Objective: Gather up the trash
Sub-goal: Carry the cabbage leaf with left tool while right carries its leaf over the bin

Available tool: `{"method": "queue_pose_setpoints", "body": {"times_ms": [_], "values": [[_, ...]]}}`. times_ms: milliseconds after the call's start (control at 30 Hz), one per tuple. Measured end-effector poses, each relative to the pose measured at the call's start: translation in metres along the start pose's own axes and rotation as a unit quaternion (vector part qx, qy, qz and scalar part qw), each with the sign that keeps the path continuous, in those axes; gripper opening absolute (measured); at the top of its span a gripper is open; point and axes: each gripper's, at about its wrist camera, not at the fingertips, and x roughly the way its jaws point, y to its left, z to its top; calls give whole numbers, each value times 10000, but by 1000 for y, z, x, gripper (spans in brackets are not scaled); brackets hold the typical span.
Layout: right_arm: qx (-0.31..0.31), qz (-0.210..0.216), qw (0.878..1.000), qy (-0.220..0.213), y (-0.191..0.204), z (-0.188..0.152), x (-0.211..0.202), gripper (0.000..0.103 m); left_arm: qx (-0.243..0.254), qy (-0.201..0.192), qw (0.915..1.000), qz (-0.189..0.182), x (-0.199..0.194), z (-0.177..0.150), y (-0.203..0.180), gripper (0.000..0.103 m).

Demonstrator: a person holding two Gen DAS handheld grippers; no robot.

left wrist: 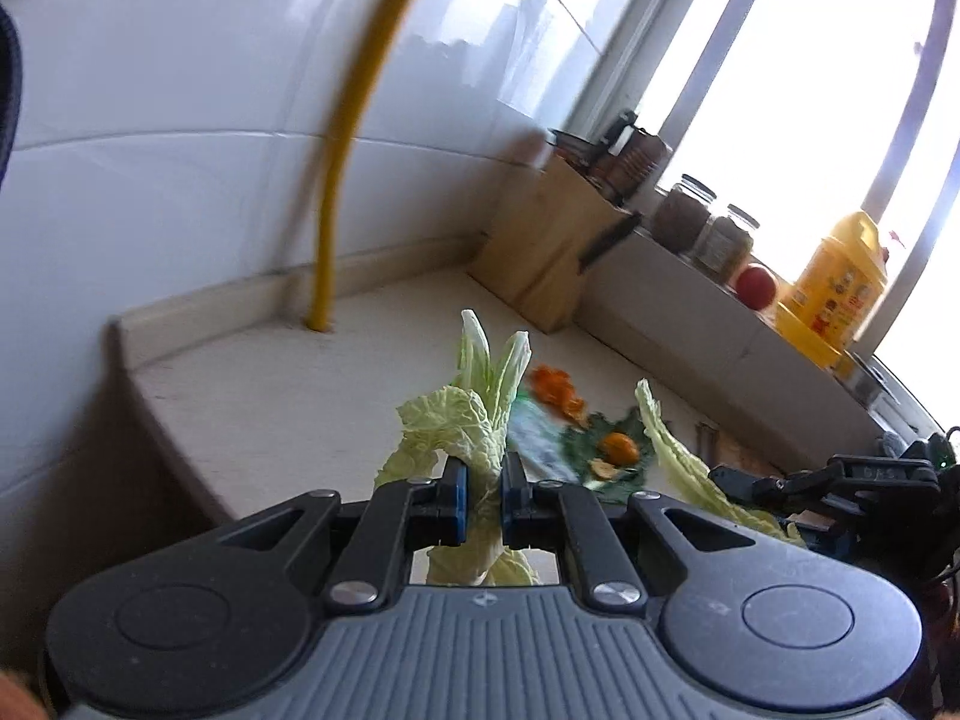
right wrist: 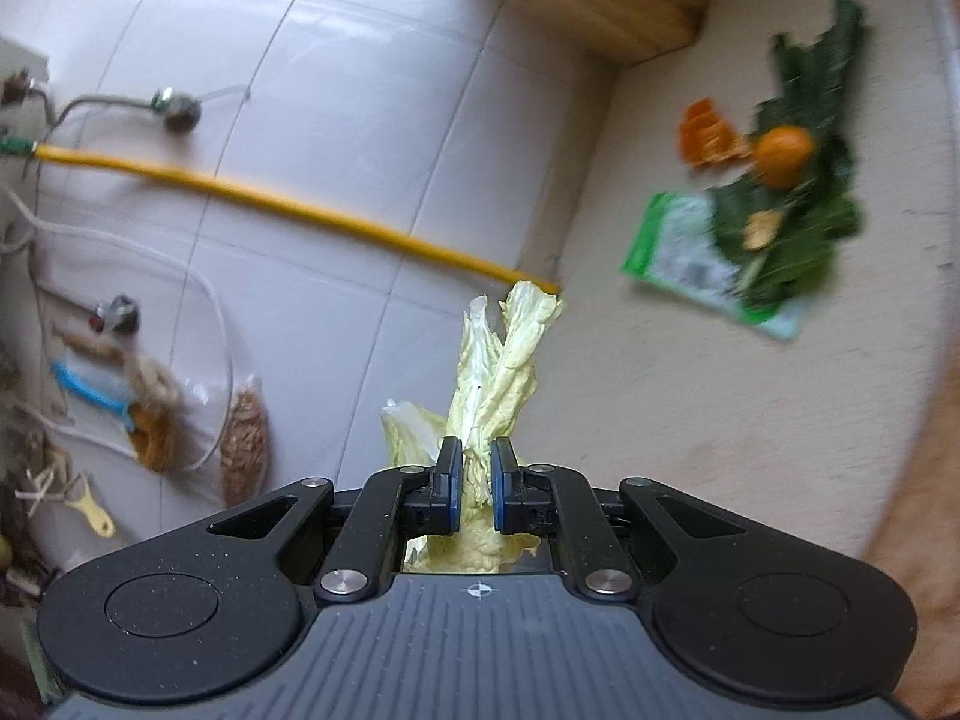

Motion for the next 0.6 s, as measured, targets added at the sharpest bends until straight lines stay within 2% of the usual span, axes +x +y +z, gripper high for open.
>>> {"method": "queue_pose_setpoints", "body": {"times_ms": [300, 600], "values": [[-280, 310, 9975, 570, 35, -17, 65, 13, -120, -286, 9985, 457, -48, -2, 41, 9], [-548, 513, 9894, 1240, 67, -40, 135, 13, -346, -486, 9943, 886, -82, -7, 79, 9]]}}
